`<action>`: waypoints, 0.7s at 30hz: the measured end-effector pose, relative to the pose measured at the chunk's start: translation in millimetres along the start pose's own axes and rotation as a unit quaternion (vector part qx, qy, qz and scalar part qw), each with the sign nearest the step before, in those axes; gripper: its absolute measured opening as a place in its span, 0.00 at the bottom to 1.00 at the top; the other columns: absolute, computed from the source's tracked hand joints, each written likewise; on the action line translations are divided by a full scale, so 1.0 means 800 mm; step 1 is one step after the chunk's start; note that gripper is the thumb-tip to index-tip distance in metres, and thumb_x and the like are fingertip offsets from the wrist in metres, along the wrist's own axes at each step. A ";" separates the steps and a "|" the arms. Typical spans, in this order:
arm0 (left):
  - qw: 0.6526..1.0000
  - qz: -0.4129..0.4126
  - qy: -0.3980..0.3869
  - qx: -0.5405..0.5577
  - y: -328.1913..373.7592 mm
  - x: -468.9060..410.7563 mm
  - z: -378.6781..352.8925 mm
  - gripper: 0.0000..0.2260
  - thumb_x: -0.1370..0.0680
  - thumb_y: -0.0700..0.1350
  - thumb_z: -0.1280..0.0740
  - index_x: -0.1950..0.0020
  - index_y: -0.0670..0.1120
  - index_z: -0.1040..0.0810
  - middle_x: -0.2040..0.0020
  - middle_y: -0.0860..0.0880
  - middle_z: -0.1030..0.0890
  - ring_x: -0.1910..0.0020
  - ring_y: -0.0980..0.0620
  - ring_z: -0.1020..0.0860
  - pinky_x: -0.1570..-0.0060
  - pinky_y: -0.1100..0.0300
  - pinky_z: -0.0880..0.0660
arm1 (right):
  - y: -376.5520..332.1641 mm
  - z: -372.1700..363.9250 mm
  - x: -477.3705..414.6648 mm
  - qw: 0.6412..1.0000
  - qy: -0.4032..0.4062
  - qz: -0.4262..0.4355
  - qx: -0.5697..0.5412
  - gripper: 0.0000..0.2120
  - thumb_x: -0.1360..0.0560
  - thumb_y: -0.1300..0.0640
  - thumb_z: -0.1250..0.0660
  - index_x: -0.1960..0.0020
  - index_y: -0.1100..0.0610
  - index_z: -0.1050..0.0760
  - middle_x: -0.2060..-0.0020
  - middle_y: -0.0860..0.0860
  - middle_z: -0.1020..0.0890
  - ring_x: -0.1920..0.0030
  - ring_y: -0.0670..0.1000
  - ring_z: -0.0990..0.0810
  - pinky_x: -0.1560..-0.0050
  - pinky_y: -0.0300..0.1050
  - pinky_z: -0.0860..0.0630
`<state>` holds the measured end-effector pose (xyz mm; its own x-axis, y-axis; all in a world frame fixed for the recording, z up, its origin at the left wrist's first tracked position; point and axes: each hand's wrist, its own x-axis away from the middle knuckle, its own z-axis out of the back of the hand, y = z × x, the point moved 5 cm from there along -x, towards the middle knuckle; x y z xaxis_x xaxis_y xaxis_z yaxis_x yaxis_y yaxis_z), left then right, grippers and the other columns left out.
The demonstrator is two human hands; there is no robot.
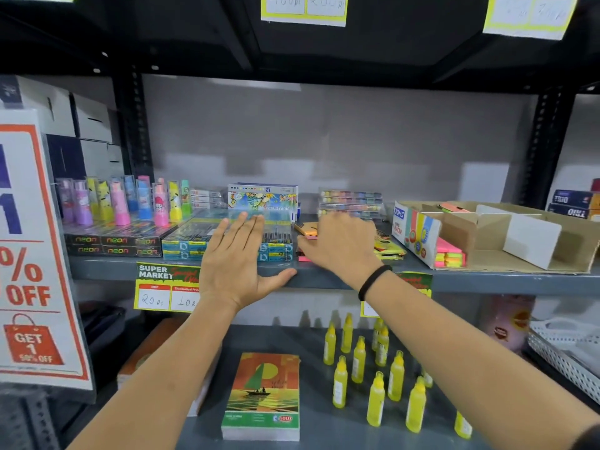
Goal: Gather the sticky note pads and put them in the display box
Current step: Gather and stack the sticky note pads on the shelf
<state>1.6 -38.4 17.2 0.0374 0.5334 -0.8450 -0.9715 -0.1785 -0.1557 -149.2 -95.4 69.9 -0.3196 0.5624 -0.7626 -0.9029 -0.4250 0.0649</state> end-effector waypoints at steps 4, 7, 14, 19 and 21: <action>1.000 0.002 -0.003 0.003 0.000 0.000 0.000 0.45 0.28 0.73 0.46 0.30 0.37 0.26 0.33 0.41 0.22 0.29 0.44 0.27 0.28 0.44 0.34 | -0.002 0.004 0.018 1.000 0.008 0.006 -0.002 0.19 0.29 0.37 0.39 0.65 0.53 0.27 0.65 0.53 0.18 0.62 0.57 0.18 0.58 0.50 0.32; 1.000 0.003 0.001 0.006 0.000 0.000 0.001 0.45 0.28 0.73 0.46 0.31 0.37 0.26 0.33 0.41 0.22 0.30 0.44 0.27 0.28 0.44 0.34 | -0.003 0.010 0.027 1.000 0.020 0.017 -0.003 0.20 0.28 0.38 0.40 0.66 0.53 0.30 0.66 0.54 0.18 0.61 0.58 0.19 0.60 0.49 0.34; 1.000 0.004 -0.006 0.002 -0.001 0.000 -0.002 0.45 0.28 0.74 0.48 0.30 0.38 0.26 0.33 0.41 0.22 0.29 0.44 0.28 0.27 0.45 0.36 | 0.053 0.009 -0.031 0.990 -0.052 -0.069 -0.113 0.24 0.29 0.36 0.42 0.53 0.55 0.19 0.63 0.55 0.21 0.52 0.60 0.21 0.58 0.46 0.27; 1.000 0.001 -0.013 0.001 -0.003 -0.002 -0.006 0.46 0.28 0.75 0.49 0.30 0.38 0.26 0.32 0.41 0.23 0.28 0.44 0.28 0.26 0.46 0.38 | 0.126 -0.044 -0.104 0.960 -0.224 -0.143 -0.084 0.18 0.29 0.43 0.34 0.63 0.59 0.27 0.63 0.55 0.23 0.60 0.56 0.24 0.68 0.40 0.31; 1.000 0.000 -0.012 0.001 -0.003 -0.001 -0.006 0.46 0.28 0.75 0.50 0.30 0.38 0.26 0.32 0.41 0.23 0.28 0.44 0.28 0.26 0.46 0.39 | 0.130 -0.076 -0.108 0.944 -0.304 -0.127 -0.018 0.19 0.29 0.42 0.33 0.52 0.59 0.25 0.52 0.57 0.21 0.56 0.55 0.25 0.59 0.44 0.27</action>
<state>5.3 -42.6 16.0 0.0315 0.5531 -0.8325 -0.9722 -0.1765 -0.1541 -197.9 -230.8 103.6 -0.2103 0.9481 -0.2385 -0.9656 -0.2396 -0.1012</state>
